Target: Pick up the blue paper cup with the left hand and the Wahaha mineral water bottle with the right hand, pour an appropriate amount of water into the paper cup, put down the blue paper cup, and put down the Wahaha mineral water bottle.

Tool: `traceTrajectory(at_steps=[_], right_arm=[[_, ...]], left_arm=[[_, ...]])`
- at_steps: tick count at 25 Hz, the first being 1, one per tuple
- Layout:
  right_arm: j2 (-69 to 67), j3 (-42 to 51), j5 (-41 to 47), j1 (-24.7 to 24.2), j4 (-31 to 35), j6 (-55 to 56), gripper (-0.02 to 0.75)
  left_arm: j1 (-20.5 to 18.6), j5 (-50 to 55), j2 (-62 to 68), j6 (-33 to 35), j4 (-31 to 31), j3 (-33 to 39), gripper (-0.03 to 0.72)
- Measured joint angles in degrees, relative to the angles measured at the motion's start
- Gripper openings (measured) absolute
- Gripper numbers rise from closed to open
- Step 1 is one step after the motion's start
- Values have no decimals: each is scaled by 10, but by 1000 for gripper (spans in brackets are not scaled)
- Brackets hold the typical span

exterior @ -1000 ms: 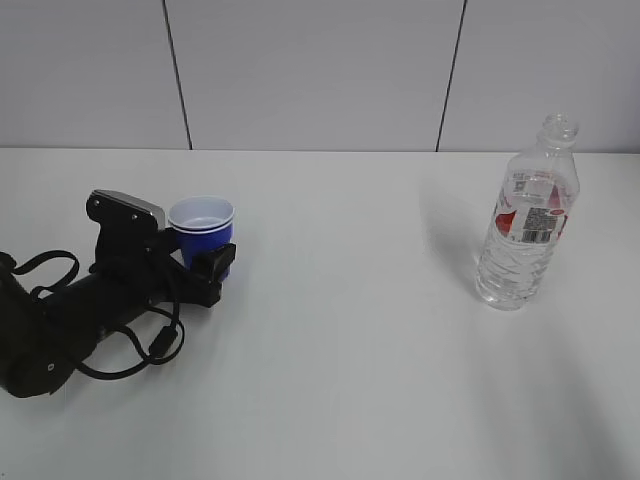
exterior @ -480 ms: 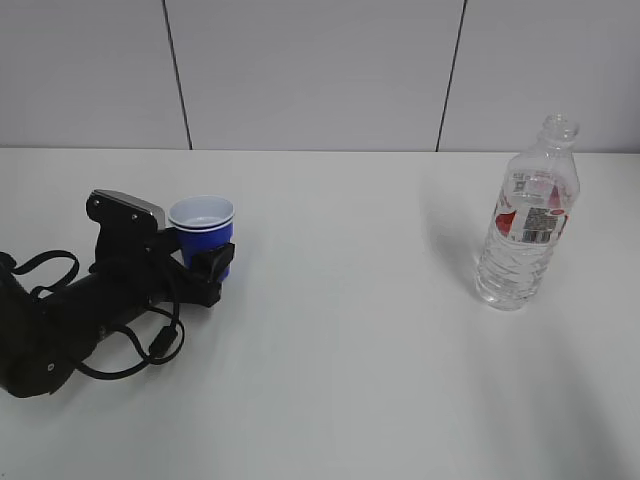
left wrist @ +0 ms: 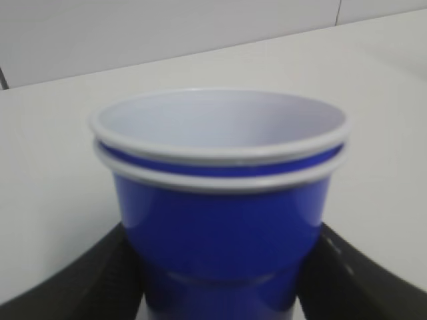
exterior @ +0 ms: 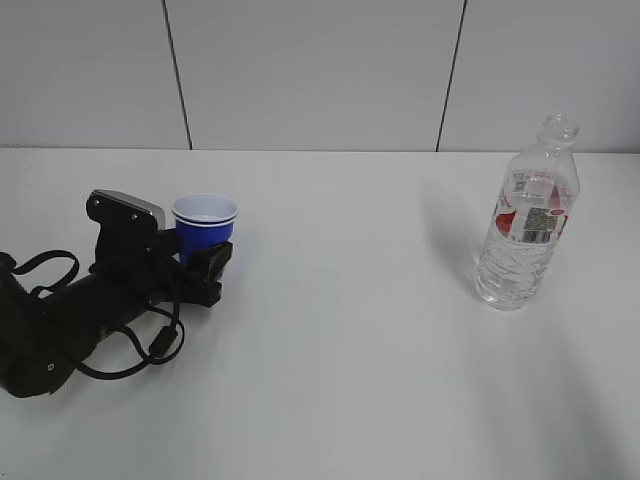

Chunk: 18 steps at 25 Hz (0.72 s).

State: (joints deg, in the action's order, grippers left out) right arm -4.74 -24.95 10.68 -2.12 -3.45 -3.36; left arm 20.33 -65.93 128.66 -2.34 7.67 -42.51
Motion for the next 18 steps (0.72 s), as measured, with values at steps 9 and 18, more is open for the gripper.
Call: traceTrajectory(at_steps=[9, 18], right_arm=[[0, 0, 3, 0, 0, 0, 587], [0, 0, 7, 0, 0, 0, 586]], left_arm=[[0, 0, -15, 0, 0, 0, 490], [0, 0, -51, 0, 0, 41, 490]])
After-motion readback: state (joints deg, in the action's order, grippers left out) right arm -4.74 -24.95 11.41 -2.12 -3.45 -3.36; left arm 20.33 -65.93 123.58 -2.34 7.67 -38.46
